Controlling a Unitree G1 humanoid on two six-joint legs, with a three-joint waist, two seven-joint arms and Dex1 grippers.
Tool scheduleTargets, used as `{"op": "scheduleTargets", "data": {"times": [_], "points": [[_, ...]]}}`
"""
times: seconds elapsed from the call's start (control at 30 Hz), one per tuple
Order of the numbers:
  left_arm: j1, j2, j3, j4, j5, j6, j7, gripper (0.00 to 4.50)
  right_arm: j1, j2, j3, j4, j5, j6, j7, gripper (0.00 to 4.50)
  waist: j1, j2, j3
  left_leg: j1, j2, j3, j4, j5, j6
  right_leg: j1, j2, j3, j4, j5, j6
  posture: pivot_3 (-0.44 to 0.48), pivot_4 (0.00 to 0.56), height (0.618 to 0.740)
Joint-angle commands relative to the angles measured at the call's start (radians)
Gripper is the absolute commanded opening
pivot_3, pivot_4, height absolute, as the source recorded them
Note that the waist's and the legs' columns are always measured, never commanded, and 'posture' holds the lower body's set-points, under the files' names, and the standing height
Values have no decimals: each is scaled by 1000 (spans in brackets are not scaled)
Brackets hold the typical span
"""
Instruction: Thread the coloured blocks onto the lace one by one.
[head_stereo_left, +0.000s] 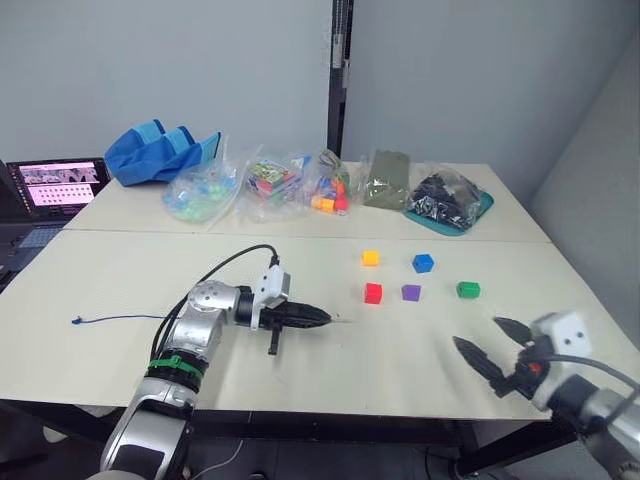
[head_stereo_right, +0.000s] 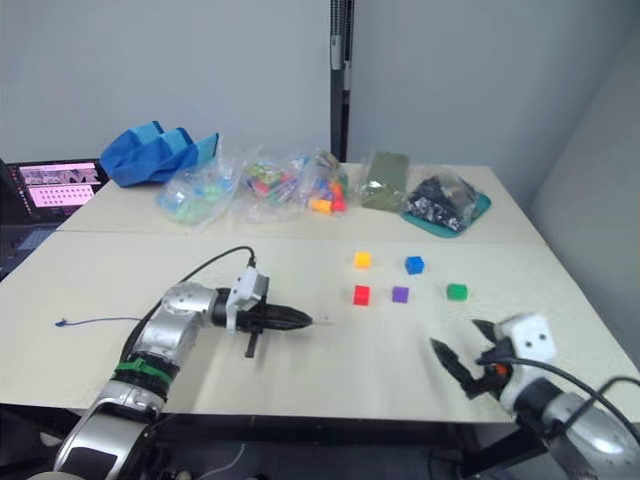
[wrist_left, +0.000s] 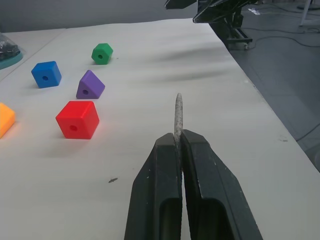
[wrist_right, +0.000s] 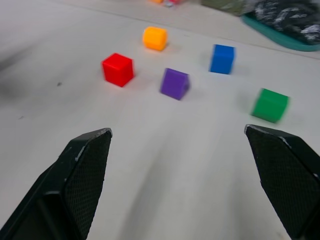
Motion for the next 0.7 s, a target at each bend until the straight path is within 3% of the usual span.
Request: {"op": "scheduleTargets", "data": {"times": [0.03,0.27,0.4,0.57,0.7], "points": [[-8,16,10,-35,-17,23,-3,37,48,54,-44,4,-22,-103,-21,4500,-3,0,0,0,0,0,0,0,0,0,0,0,0,0,0,0,150,740],[-6,26,9,-27,-17,22,-4,37,127,147,-31,54,-60,-209,-52,4500,-2,0,0,0,0,0,0,0,0,0,0,0,0,0,0,0,150,740],[-1,31,8,-21,-9,8,4,37,124,135,-20,71,-79,-227,-48,4500,-3,0,0,0,0,0,0,0,0,0,0,0,0,0,0,0,150,740],[17,41,8,-40,-7,7,18,37,-54,57,16,174,-84,-125,-101,4500,-14,0,0,1,0,0,0,0,0,0,0,0,0,0,0,0,150,740],[43,45,14,-74,-1,10,65,37,-251,11,76,360,-166,-128,-158,4500,-12,0,0,0,0,0,-1,0,0,0,0,1,0,0,0,0,150,740]]}}
